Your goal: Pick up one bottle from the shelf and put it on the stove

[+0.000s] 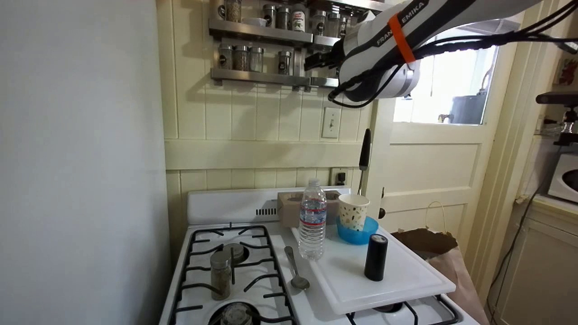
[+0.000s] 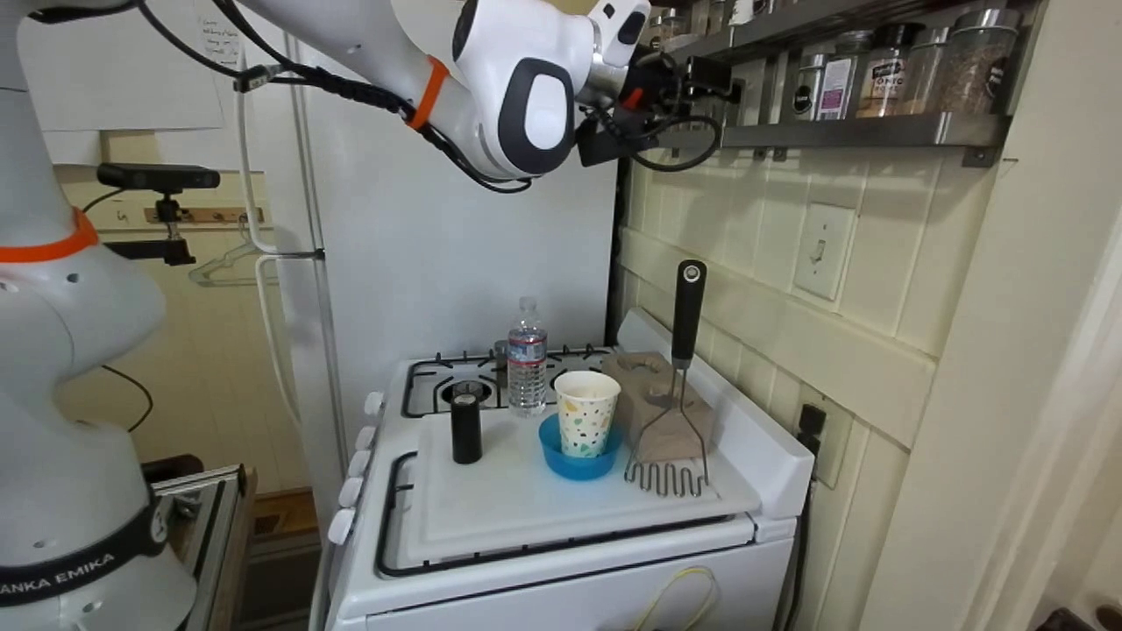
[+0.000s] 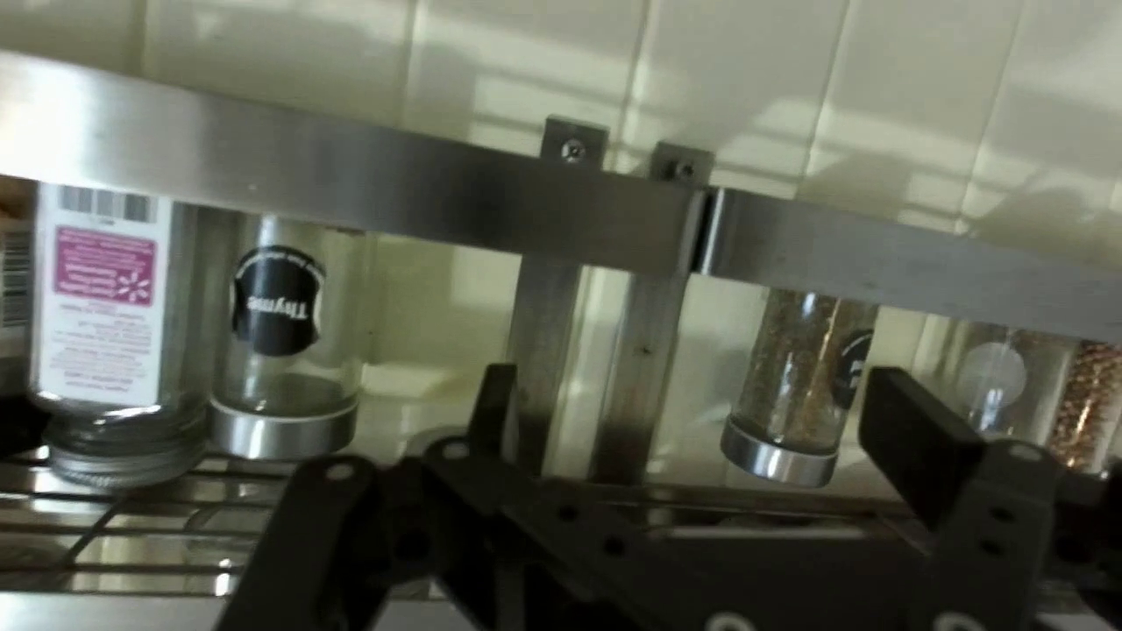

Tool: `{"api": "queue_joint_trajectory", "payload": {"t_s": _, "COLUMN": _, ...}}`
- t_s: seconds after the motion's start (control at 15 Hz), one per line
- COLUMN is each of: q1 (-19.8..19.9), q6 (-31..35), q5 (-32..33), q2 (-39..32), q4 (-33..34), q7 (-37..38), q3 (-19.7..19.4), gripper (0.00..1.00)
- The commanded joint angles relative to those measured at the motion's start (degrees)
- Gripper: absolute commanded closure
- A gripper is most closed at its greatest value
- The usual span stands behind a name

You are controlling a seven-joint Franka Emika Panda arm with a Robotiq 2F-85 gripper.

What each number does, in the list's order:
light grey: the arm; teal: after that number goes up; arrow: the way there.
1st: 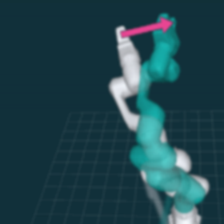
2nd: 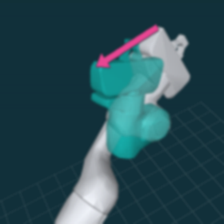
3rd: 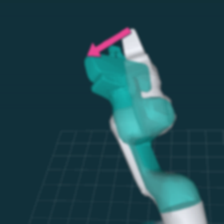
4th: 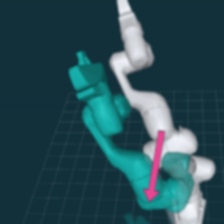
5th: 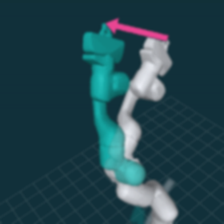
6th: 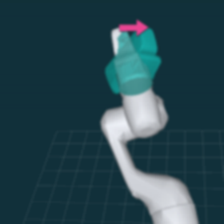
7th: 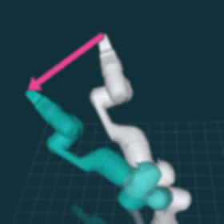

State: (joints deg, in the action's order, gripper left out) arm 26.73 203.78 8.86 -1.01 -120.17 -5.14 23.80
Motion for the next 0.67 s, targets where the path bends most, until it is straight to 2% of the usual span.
{"api": "queue_joint_trajectory", "payload": {"t_s": 0.0, "q1": -1.63, "q6": 1.31, "q5": -1.76, "q2": -3.74, "q4": 2.82, "q7": -6.49, "q3": 0.61, "gripper": 0.00}}
{"api": "queue_joint_trajectory", "payload": {"t_s": 0.07, "q1": -0.72, "q6": 0.02, "q5": -0.20, "q2": -1.92, "q4": 1.21, "q7": -2.94, "q3": 0.35, "gripper": 0.00}}
{"api": "queue_joint_trajectory", "payload": {"t_s": 0.6, "q1": -2.76, "q6": 1.57, "q5": 0.24, "q2": -7.30, "q4": 5.12, "q7": -5.51, "q3": 1.40, "gripper": 0.00}}
